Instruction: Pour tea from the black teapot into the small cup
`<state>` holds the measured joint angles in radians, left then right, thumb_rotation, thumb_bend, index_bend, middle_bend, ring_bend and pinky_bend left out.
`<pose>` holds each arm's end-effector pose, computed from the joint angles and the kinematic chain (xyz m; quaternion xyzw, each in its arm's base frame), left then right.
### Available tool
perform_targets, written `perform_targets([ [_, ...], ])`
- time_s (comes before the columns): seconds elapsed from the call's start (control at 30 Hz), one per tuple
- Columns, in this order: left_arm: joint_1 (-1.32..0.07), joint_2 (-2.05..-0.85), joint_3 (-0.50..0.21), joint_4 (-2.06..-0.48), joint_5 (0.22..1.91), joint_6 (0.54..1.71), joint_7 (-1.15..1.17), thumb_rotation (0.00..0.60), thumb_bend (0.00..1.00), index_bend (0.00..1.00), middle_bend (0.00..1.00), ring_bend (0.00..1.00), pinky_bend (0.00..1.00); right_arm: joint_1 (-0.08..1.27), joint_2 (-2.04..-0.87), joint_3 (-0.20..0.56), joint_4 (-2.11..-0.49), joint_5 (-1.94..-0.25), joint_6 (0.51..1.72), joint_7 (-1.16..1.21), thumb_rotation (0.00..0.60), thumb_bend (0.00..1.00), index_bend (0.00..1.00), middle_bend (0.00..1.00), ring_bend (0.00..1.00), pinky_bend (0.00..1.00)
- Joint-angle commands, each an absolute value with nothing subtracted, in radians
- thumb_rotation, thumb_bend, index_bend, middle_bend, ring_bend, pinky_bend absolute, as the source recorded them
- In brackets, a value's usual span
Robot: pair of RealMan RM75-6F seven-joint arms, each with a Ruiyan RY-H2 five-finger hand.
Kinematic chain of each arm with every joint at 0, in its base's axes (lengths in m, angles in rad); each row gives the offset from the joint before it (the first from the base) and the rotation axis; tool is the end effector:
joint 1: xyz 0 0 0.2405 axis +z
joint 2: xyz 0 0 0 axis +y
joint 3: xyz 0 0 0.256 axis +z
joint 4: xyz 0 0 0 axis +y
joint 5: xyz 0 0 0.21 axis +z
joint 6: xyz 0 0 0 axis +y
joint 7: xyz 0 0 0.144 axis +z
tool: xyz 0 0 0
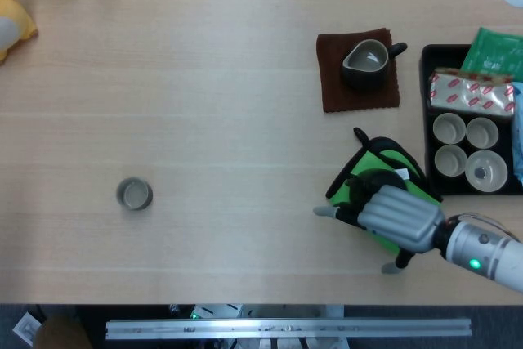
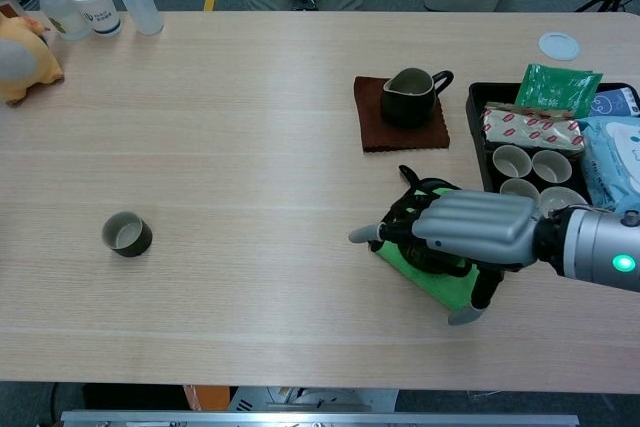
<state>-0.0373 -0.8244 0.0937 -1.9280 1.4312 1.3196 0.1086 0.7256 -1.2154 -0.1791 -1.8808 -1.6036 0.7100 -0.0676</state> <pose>-0.3027 0.1267 0.1856 -0.6261 -0.4795 -0.2388 0.5666 -0.1657 -0.1982 -0.0006 0.8898 -0.3696 0.2286 0.1394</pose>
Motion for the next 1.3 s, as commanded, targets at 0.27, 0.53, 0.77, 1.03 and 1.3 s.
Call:
perform_targets([
  [0.27,-0.046,-0.828,0.092,-1.935,1.431,1.309,0.119,0.6,0.28,0.23,0.27,0.28,0.21,0.701,-1.18,-0.201,-1.866,-1.652,0.765,-0.035,0.6,0.0,0.0,0.21,0.23,0.0],
  [0.53,-0.044,-0.821,0.094,-1.94,1.428,1.311,0.115,0.6,0.28,0.23,0.27,0.28,0.21,0.684,-1.243,-0.152,-1.818,-1.613,0.79,-0.102,0.6,0.0,0.0,0.11,0.05,0.0],
  [0.77,-0.046,-0.818,0.095,-1.939,1.425,1.307,0.11,0.6,0.28,0.23,0.27,0.28,0.21,0.66,-1.259,-0.126,-1.807,-1.547,0.813,-0.198,0.6,0.0,0.0,0.04,0.0,0.0],
  [1.03,-0.046,-0.814,0.094,-1.936,1.42,1.305,0.101,0.6,0.28,0.23,0.27,0.28,0.21,0.654,-1.19,-0.147,-1.84,-1.509,0.785,-0.224,0.6,0.0,0.0,0.01,0.0,0.0],
  [1.3,-0.049,-0.817,0.097,-1.94,1.423,1.297,0.107,0.6,0.28,0.23,0.27,0.28,0.21,0.642,-1.168,-0.153,-1.847,-1.535,0.802,-0.206,0.6,0.0,0.0,0.01,0.0,0.0],
])
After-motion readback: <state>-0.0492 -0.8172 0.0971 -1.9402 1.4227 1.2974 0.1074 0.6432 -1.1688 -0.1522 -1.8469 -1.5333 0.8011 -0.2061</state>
